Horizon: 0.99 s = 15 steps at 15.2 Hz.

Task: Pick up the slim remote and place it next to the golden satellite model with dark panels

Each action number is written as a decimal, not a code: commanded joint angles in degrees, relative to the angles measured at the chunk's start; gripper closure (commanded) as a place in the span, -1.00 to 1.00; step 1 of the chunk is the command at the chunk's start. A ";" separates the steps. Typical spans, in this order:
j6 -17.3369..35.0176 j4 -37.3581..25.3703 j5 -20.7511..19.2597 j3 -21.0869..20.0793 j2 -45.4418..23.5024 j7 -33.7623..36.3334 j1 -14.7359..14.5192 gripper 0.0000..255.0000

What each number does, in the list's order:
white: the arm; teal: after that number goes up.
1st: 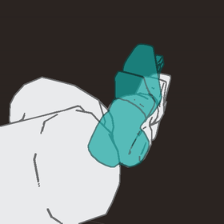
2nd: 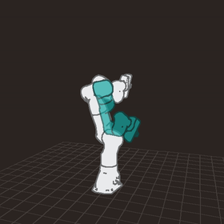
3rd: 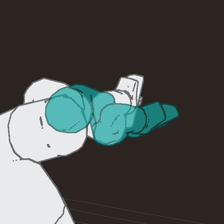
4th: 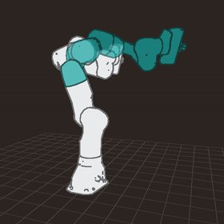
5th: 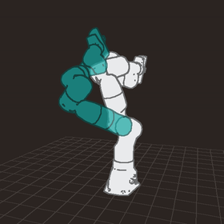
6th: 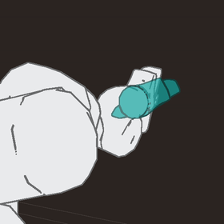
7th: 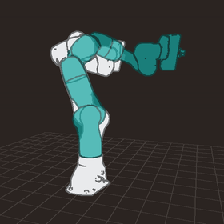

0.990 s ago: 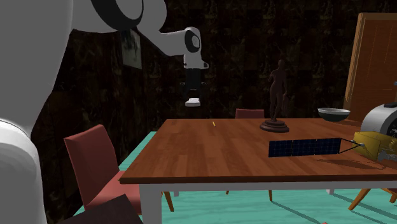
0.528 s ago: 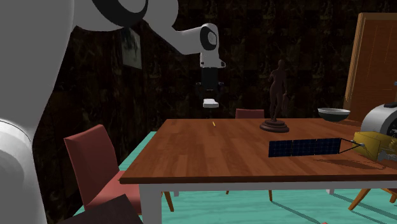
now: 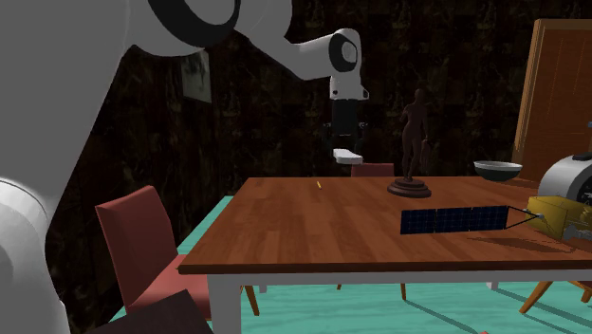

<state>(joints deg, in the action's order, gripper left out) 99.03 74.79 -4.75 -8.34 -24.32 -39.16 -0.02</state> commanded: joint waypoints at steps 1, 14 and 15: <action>-1.17 -3.33 0.09 0.72 -2.00 -2.53 1.57 1.00; -5.28 -19.76 0.35 3.17 -14.02 -12.08 7.98 1.00; -4.32 -18.51 0.36 3.16 -13.75 -12.04 8.04 1.00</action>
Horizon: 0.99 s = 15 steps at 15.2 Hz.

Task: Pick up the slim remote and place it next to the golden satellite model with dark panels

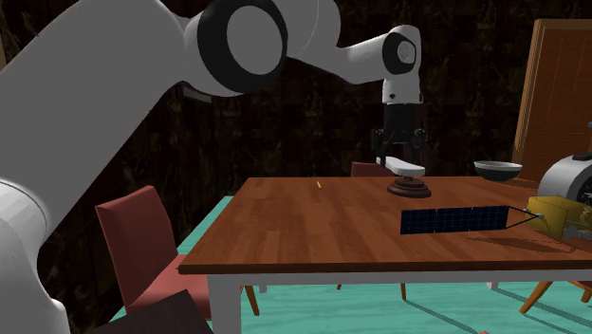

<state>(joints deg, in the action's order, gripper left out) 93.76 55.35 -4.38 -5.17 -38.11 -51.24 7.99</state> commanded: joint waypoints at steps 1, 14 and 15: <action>1.88 2.10 0.01 -0.02 0.28 0.07 0.08 1.00; 12.30 13.13 -0.08 0.02 0.88 0.47 0.49 1.00; 13.01 13.75 -0.10 0.03 0.79 0.50 0.51 1.00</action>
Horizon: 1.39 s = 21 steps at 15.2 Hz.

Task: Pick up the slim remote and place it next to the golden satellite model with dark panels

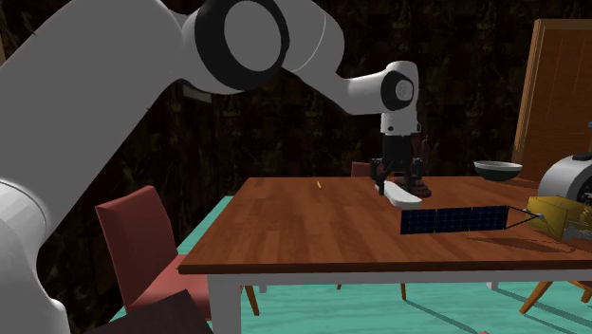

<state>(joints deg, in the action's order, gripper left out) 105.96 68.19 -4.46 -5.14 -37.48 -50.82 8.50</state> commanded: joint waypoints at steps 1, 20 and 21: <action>1.51 1.50 -0.03 0.01 0.05 0.10 0.01 1.00; 7.85 5.92 -0.31 0.11 -1.90 0.47 0.03 -1.00; 7.85 6.12 -0.28 0.12 -1.69 0.35 0.13 -1.00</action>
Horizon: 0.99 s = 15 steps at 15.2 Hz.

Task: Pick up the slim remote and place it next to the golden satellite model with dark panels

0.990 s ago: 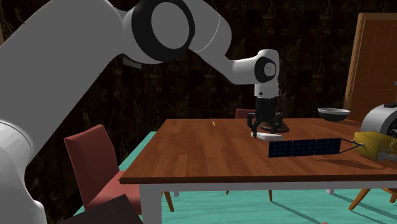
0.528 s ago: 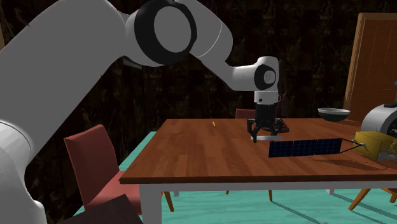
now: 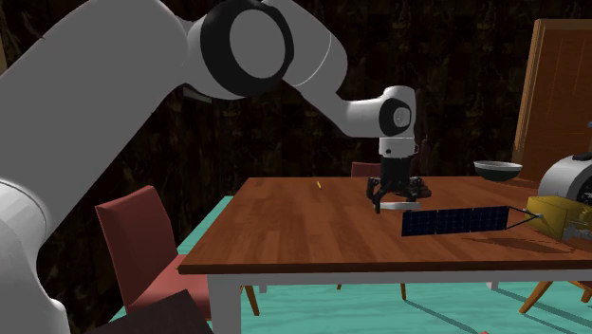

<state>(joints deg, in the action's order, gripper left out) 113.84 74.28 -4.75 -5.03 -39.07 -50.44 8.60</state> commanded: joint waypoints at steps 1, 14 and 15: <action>-0.01 0.08 0.00 0.01 -0.07 0.00 0.01 -1.00; -6.17 -4.29 0.23 -0.14 1.73 -0.18 -0.13 -1.00; -6.17 -4.29 0.23 -0.14 1.73 -0.18 -0.13 -1.00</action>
<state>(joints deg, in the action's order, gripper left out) 107.69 70.00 -4.52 -5.17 -37.33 -50.62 8.48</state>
